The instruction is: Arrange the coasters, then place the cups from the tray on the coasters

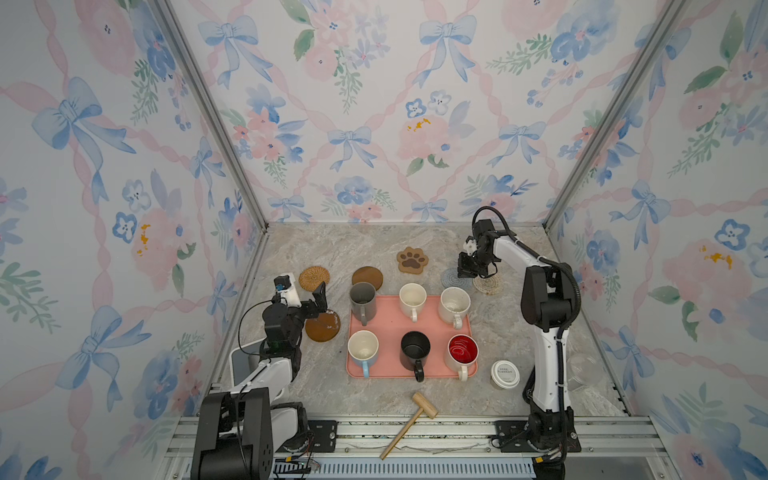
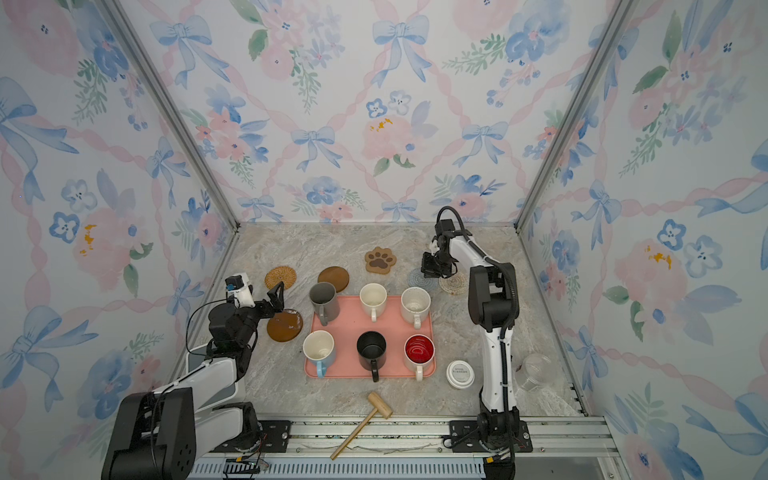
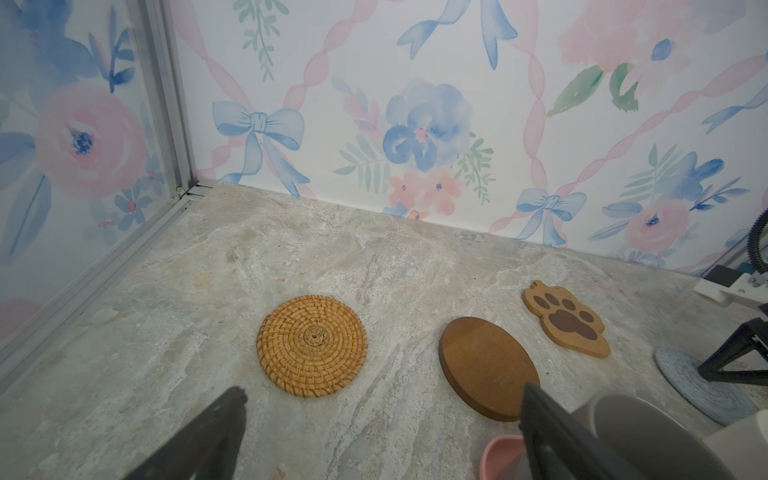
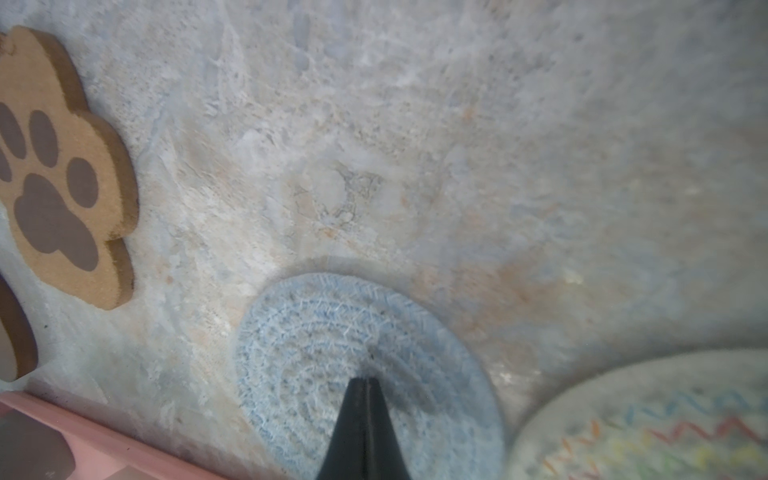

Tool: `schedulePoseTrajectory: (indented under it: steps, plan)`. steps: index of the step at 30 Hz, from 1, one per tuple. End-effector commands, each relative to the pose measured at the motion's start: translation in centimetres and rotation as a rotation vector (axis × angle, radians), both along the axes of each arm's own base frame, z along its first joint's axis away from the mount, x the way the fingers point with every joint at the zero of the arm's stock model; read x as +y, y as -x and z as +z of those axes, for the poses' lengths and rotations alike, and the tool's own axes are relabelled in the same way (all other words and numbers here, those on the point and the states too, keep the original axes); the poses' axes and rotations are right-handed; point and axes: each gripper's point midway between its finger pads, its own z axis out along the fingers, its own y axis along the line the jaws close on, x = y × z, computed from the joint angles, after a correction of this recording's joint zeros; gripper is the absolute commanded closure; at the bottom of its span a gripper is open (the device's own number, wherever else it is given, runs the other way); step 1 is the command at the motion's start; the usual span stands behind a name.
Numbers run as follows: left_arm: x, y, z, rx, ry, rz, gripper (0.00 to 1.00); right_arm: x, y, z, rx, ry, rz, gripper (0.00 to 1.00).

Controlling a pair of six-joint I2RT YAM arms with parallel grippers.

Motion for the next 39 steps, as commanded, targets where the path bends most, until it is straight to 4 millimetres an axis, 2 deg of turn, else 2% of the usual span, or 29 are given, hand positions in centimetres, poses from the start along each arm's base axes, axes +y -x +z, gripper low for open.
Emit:
schedulePoseTrajectory:
  steps: [1,10,15,22,26,30,39]
  plan:
    - [0.5,0.1,-0.4,0.005,0.007,0.02,0.02,-3.1,1.7,-2.0,0.081,0.092,-0.053,0.97]
    - [0.5,0.1,-0.4,0.004,0.008,0.018,0.02,-3.9,1.5,-1.0,0.059,0.074,-0.071,0.97]
    - [0.5,0.1,-0.5,0.006,0.008,0.019,0.02,-3.1,0.6,0.6,0.01,0.02,-0.072,0.97]
    - [0.5,0.2,-0.5,0.006,0.006,0.019,0.02,-1.3,-1.0,4.0,-0.079,-0.099,-0.089,0.95]
    - [0.3,0.2,-0.4,0.003,0.008,0.009,0.02,0.8,-1.9,6.1,-0.129,-0.173,-0.073,0.95]
    - [0.3,0.3,-0.4,0.003,0.007,0.012,0.02,3.8,-2.6,7.0,-0.152,-0.2,-0.024,0.95]
    - [0.3,0.2,-0.3,0.001,0.01,0.01,0.02,10.1,-5.5,6.1,-0.161,-0.264,0.024,0.95]
